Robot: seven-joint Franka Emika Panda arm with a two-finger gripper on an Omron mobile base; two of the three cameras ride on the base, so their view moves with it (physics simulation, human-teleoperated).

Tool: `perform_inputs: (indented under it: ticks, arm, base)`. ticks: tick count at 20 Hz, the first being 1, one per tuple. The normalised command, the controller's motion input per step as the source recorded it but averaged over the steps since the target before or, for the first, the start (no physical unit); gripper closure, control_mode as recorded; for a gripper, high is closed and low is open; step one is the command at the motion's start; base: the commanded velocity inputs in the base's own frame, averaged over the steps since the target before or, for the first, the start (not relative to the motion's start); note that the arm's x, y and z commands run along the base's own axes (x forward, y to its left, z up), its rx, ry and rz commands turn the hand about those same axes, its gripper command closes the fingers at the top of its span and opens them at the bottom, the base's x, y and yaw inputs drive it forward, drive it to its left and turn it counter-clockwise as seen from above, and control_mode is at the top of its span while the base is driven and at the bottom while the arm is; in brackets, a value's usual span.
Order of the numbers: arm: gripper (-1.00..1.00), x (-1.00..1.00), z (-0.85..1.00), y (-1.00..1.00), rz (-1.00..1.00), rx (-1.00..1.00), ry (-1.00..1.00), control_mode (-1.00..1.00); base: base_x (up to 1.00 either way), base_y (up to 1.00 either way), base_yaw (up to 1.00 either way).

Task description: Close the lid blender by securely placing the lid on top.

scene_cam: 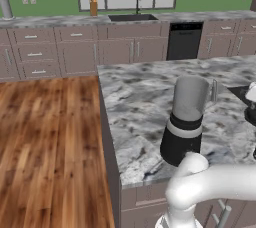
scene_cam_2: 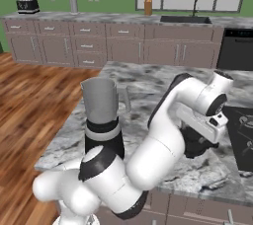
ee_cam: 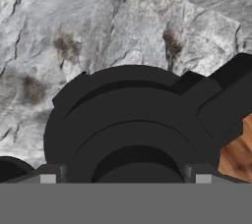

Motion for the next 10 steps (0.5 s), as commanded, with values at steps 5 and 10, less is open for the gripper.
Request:
perform_inputs:
  ticks: [5, 10]
  arm:
    - [1.0, 0.0, 0.74, 0.3, 0.0, 0.0, -0.15, -1.0]
    - [1.0, 0.0, 0.8, 0.32, 0.0, 0.0, -0.11, -1.0]
  base:
    - [0.0, 0.0, 0.0]
    - [0.0, 0.0, 0.0]
